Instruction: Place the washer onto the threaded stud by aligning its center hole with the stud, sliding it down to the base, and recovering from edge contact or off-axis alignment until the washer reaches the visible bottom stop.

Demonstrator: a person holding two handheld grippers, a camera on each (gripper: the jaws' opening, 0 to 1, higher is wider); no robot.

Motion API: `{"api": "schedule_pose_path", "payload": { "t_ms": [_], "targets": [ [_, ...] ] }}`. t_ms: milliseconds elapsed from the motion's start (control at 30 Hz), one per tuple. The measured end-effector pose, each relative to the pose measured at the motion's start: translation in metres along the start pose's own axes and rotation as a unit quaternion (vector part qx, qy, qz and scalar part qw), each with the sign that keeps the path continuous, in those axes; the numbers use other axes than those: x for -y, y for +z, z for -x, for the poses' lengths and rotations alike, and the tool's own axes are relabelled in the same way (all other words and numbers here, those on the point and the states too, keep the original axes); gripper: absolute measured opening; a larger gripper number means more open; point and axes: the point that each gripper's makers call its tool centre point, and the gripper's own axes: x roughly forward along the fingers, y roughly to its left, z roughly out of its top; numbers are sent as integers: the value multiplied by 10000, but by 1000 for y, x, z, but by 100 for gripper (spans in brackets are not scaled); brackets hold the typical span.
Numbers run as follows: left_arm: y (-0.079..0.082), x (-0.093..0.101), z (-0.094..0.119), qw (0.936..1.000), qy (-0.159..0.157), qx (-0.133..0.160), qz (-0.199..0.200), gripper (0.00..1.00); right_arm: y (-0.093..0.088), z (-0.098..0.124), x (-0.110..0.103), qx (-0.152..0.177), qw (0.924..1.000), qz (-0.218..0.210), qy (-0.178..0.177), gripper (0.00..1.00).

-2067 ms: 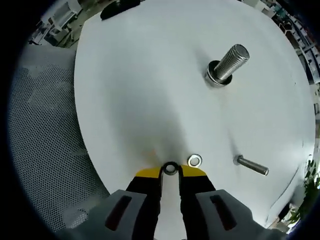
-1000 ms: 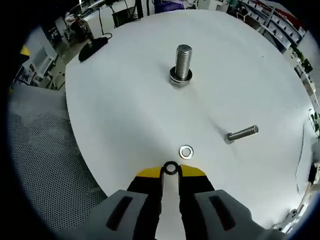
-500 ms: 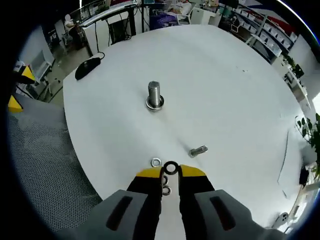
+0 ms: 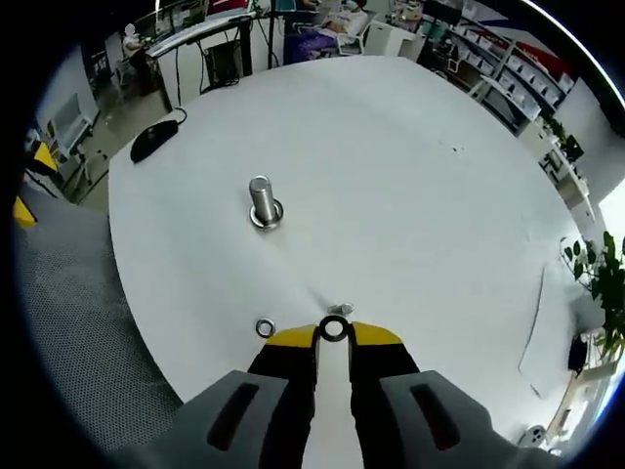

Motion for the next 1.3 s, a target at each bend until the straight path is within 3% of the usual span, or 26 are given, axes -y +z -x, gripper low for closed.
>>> {"api": "schedule_pose_path", "payload": {
  "t_ms": [733,1300],
  "targets": [
    [-3,0,-1,10000,11,-75,-22,28,6,-16,6,-100,9999,95,-59,13],
    [-6,-2,-1,9999,56,-135,-20,28,-14,-47,3,-403,9991,-70,53,14]
  ]
}}
